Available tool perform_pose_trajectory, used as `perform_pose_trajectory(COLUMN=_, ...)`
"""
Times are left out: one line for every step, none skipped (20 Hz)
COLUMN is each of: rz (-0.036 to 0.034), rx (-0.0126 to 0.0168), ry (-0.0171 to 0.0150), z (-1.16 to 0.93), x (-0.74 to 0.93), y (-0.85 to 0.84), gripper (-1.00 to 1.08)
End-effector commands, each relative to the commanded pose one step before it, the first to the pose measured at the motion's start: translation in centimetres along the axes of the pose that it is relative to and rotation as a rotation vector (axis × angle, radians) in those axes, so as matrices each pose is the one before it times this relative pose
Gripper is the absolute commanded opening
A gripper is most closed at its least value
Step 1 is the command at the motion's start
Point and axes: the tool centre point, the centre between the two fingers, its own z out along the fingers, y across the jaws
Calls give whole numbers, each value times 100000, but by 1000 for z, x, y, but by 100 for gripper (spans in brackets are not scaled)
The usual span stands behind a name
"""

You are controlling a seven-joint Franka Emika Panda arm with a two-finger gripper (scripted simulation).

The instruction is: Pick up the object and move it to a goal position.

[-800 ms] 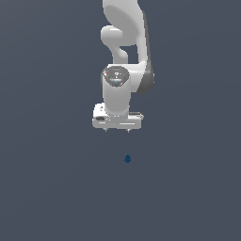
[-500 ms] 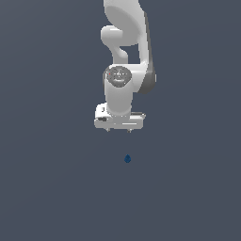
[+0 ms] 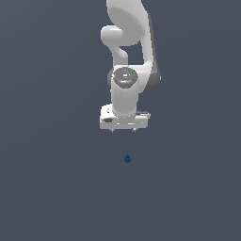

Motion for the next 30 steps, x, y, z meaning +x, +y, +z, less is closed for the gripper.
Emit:
perform_pose_trajectory(rz=185, rx=-14, ry=165, z=108, x=323, y=-50, gripper=100)
perform_pose_trajectory(rz=104, rx=-5, ry=124, z=66, x=218, y=-49, gripper=100)
perform_pose_trajectory(rz=145, rx=-15, ry=147, z=79, x=255, y=-46, gripper=100)
perform_pose_trajectory(rz=181, rx=-23, ry=169, z=91, x=290, y=-46, gripper=100)
perform_pose_trajectory(rz=219, rx=-29, ry=198, z=100, x=322, y=-44, gripper=100)
perform_pose_trajectory(rz=232, rx=-29, ry=214, z=117, x=355, y=-56, gripper=100)
perform_pose_trajectory(rz=244, rx=-26, ry=233, z=134, x=388, y=-69, gripper=100)
perform_pose_trajectory(rz=262, rx=-26, ry=254, z=151, x=419, y=-80, gripper=100)
perform_pose_trajectory(rz=290, rx=-28, ry=278, z=167, x=450, y=-86, gripper=100)
perform_pose_trajectory(rz=313, rx=-29, ry=299, z=188, x=480, y=-95, gripper=100)
perform_pose_trajectory(rz=336, rx=-29, ry=321, z=208, x=508, y=-106, gripper=100)
perform_pose_trajectory(rz=360, rx=-28, ry=346, z=228, x=535, y=-115, gripper=100)
perform_pose_trajectory(rz=376, rx=-26, ry=361, z=249, x=552, y=-126, gripper=100)
perform_pose_trajectory(rz=359, rx=-23, ry=345, z=246, x=519, y=-124, gripper=100)
perform_pose_trajectory(rz=336, rx=-19, ry=323, z=236, x=477, y=-119, gripper=100)
perform_pose_trajectory(rz=313, rx=-15, ry=301, z=226, x=437, y=-114, gripper=100)
perform_pose_trajectory(rz=290, rx=-13, ry=279, z=213, x=398, y=-107, gripper=100)
perform_pose_trajectory(rz=268, rx=-10, ry=258, z=199, x=361, y=-100, gripper=100)
perform_pose_trajectory(rz=244, rx=-8, ry=235, z=186, x=325, y=-93, gripper=100)
perform_pose_trajectory(rz=220, rx=-6, ry=212, z=171, x=290, y=-86, gripper=100)
perform_pose_trajectory(rz=196, rx=-5, ry=189, z=156, x=257, y=-78, gripper=100)
perform_pose_trajectory(rz=176, rx=-3, ry=169, z=137, x=224, y=-68, gripper=100)
perform_pose_trajectory(rz=149, rx=-2, ry=144, z=122, x=192, y=-61, gripper=100)
perform_pose_trajectory(rz=127, rx=-2, ry=122, z=104, x=161, y=-52, gripper=100)
perform_pose_trajectory(rz=105, rx=-1, ry=102, z=84, x=131, y=-42, gripper=100)
perform_pose_trajectory(rz=79, rx=-1, ry=76, z=68, x=101, y=-35, gripper=100)
perform_pose_trajectory(rz=50, rx=0, ry=48, z=53, x=72, y=-29, gripper=100)
perform_pose_trajectory(rz=50, rx=0, ry=48, z=19, x=43, y=-4, gripper=100)
perform_pose_trajectory(rz=0, rx=0, ry=0, z=17, x=15, y=-13, gripper=100)
perform_pose_trajectory(rz=-87, rx=1, ry=-118, z=-31, x=-107, y=22, gripper=100)
